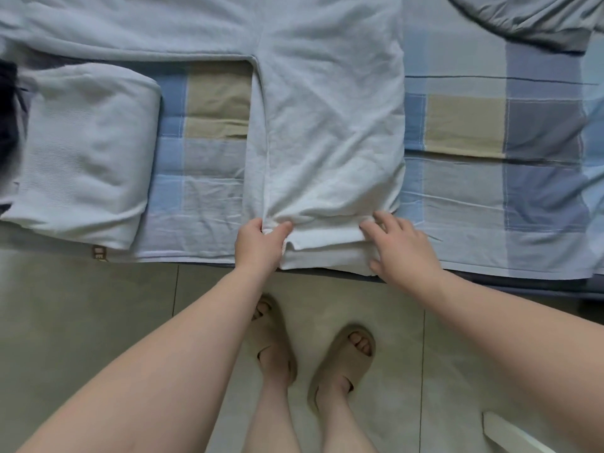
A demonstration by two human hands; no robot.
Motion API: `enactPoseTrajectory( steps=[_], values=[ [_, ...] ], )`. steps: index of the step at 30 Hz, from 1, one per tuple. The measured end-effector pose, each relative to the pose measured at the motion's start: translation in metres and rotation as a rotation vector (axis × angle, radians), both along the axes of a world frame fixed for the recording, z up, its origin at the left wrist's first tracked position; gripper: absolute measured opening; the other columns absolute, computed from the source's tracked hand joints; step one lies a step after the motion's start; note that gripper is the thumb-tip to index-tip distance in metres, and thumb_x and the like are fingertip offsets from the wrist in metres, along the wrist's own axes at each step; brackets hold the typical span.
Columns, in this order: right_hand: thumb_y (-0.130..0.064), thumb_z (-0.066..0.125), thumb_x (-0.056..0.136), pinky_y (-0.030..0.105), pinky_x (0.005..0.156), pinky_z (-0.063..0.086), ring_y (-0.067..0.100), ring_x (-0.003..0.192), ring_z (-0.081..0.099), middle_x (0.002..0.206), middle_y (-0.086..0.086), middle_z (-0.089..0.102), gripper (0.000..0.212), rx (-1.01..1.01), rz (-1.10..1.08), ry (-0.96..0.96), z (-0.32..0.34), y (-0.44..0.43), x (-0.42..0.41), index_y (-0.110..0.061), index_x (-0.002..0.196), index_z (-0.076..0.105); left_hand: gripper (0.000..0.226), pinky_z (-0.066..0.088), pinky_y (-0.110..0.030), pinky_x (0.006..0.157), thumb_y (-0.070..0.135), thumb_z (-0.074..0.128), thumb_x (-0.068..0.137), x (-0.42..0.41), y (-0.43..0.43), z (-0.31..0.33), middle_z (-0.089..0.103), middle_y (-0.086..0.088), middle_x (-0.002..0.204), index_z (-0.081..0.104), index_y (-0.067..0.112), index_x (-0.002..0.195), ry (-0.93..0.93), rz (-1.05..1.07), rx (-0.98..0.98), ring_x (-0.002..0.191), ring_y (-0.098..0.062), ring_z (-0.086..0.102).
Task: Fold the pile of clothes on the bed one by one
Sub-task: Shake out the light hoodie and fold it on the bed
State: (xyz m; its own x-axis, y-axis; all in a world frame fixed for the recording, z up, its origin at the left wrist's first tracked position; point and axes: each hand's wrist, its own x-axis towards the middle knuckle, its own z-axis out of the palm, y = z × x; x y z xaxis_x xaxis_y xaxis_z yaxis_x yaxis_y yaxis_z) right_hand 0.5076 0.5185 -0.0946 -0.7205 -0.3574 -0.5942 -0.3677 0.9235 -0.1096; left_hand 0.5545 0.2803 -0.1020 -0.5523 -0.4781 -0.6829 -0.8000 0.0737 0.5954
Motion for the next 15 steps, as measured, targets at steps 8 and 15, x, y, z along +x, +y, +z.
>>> enactPoseTrajectory(
  steps=[8, 15],
  values=[
    [-0.013, 0.068, 0.082, 0.036, 0.061, 0.038, 0.034, 0.083, 0.051, 0.105, 0.009, 0.055, 0.009, -0.238, 0.011, 0.252, -0.013, -0.02, -0.003, -0.009, 0.09, 0.065, 0.017, 0.039, -0.032, 0.069, 0.023, 0.05, 0.1, 0.004, -0.019, -0.005, 0.061, -0.006, 0.099, 0.057, 0.009, 0.105, -0.059, -0.085, -0.23, 0.089, -0.028, 0.057],
    [-0.009, 0.069, 0.082, 0.032, 0.061, 0.029, 0.028, 0.072, 0.046, 0.085, 0.005, 0.056, 0.008, -0.427, -0.053, 0.336, -0.007, -0.021, 0.021, -0.01, 0.082, 0.061, 0.018, 0.026, -0.036, 0.054, 0.026, 0.03, 0.109, 0.006, -0.026, 0.009, 0.049, -0.001, 0.077, 0.039, 0.012, 0.103, 0.045, -0.057, -0.342, 0.067, -0.021, 0.046]
  ],
)
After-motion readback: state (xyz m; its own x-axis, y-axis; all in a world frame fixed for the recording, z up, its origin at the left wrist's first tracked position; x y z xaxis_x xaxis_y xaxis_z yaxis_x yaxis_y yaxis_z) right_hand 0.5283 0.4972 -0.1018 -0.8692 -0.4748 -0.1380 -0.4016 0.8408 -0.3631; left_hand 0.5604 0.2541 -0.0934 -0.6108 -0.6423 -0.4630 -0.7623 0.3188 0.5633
